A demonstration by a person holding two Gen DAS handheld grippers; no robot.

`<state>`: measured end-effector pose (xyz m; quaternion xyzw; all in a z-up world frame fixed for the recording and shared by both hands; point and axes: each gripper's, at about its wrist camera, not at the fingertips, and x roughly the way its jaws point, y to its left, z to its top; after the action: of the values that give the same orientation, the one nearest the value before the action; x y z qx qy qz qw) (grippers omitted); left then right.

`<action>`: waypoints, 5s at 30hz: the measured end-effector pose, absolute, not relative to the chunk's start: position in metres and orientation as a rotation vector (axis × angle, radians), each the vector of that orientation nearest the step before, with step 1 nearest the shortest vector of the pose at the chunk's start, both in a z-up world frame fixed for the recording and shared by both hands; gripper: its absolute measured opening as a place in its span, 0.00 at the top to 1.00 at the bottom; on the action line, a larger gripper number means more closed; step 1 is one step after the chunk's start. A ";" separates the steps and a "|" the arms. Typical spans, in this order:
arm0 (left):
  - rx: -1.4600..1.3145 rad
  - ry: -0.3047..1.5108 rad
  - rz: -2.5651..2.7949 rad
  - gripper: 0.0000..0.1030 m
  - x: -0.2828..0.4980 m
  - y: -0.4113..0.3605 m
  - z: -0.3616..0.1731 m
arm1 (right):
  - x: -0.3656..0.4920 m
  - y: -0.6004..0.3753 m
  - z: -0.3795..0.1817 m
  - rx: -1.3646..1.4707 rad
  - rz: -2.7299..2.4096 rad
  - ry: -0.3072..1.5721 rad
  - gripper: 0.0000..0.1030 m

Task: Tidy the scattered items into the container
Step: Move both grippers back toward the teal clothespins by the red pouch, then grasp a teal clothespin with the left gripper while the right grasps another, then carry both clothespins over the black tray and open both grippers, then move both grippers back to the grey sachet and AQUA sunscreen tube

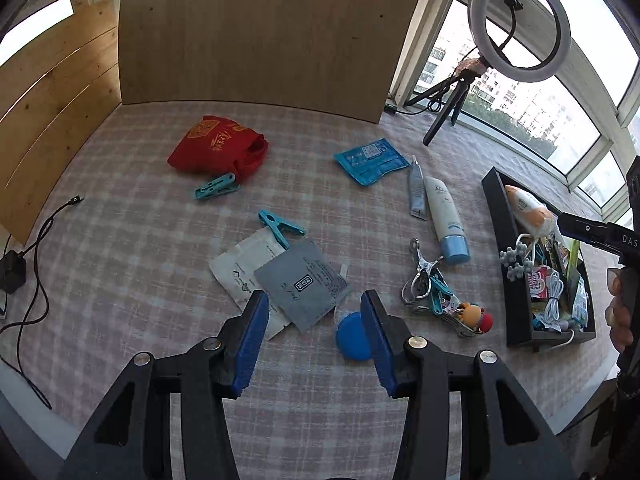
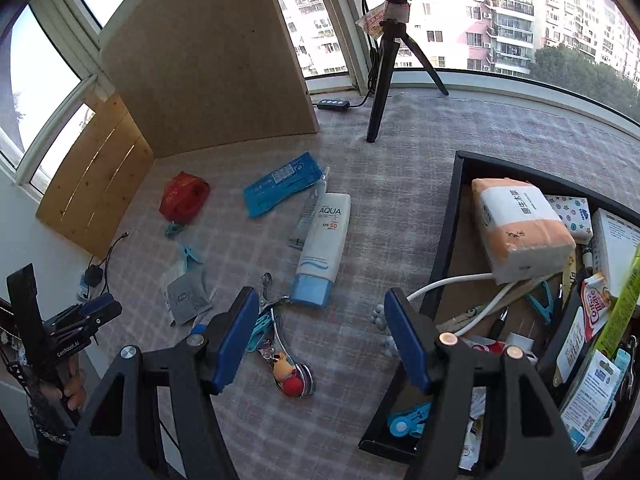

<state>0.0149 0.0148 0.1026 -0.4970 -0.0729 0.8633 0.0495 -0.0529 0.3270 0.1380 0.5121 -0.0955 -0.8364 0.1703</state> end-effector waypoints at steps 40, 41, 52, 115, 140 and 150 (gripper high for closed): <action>-1.607 0.287 2.310 0.68 -0.151 -0.046 0.005 | -0.150 0.038 0.012 1.525 -1.894 0.475 0.50; -1.608 0.284 2.311 0.68 -0.152 -0.046 0.005 | -0.151 0.038 0.012 1.532 -1.896 0.477 0.52; -1.616 0.240 2.327 0.81 -0.147 -0.047 0.008 | -0.162 0.057 0.015 1.570 -1.908 0.424 0.75; -1.121 0.266 1.847 0.62 -0.014 0.358 0.134 | 0.013 0.543 0.142 1.431 -2.807 -0.714 0.64; -1.465 0.026 2.330 0.58 -0.037 0.085 0.090 | -0.066 0.357 0.115 1.524 -2.464 -0.230 0.38; -1.560 -0.085 2.432 0.58 -0.034 -0.005 0.074 | -0.115 0.272 0.068 1.680 -2.338 -0.019 0.38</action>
<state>-0.0344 -0.0053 0.0736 -0.5356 -0.0292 0.8347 0.1251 -0.1148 0.2716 0.0676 0.5785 -0.0066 -0.8051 0.1309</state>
